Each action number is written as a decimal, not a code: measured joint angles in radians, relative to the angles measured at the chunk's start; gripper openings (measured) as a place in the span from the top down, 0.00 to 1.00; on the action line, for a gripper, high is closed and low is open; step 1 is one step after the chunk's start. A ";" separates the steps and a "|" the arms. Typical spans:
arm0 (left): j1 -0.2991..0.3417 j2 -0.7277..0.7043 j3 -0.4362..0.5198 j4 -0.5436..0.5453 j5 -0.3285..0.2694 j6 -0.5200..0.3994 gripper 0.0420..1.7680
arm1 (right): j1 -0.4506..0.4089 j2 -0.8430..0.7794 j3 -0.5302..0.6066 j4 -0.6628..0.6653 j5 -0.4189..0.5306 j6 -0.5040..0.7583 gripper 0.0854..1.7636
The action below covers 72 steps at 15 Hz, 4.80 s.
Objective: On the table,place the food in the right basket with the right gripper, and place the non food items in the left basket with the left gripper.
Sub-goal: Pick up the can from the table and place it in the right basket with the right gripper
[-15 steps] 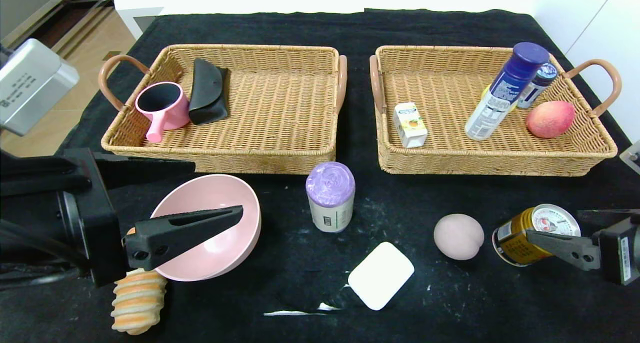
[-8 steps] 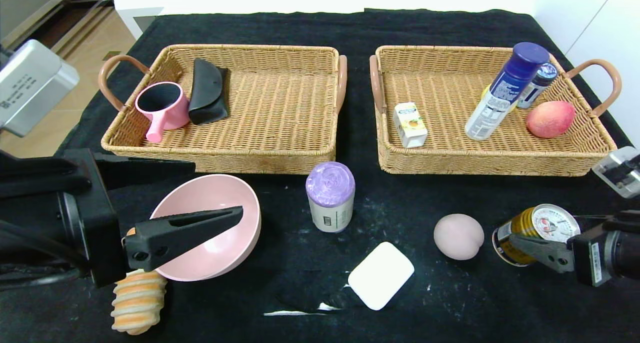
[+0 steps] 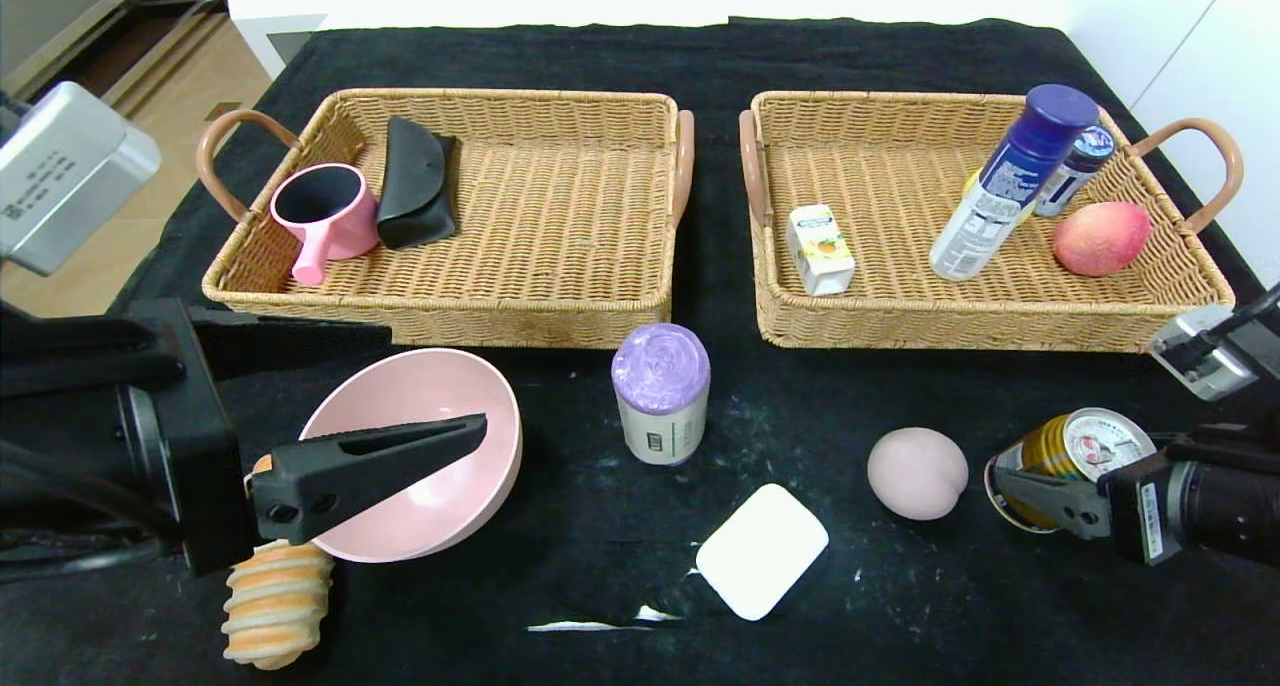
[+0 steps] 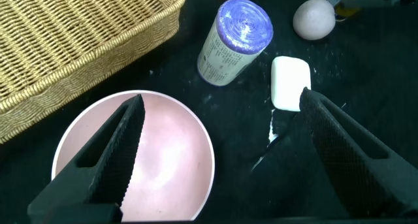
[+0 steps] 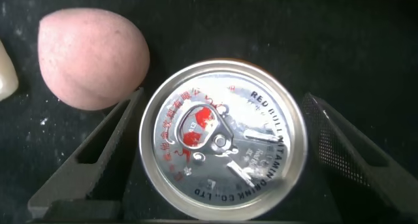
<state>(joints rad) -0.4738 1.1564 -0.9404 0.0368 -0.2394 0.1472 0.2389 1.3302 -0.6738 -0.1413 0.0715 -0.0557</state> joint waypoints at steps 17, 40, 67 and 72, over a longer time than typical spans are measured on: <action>0.000 -0.003 0.000 0.000 0.000 -0.001 0.03 | 0.001 0.016 0.000 -0.016 -0.009 0.001 0.33; 0.000 -0.011 0.008 -0.032 0.000 0.000 0.03 | 0.126 0.113 -0.605 0.228 -0.090 0.003 0.33; 0.000 -0.008 0.015 -0.034 0.000 0.000 0.03 | 0.269 0.688 -1.122 -0.137 -0.417 -0.046 0.34; 0.000 -0.004 0.016 -0.034 0.000 0.002 0.03 | 0.269 0.727 -1.171 -0.140 -0.433 -0.048 0.34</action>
<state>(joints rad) -0.4738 1.1521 -0.9247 0.0032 -0.2396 0.1491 0.5079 2.0574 -1.8445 -0.2809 -0.3613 -0.1038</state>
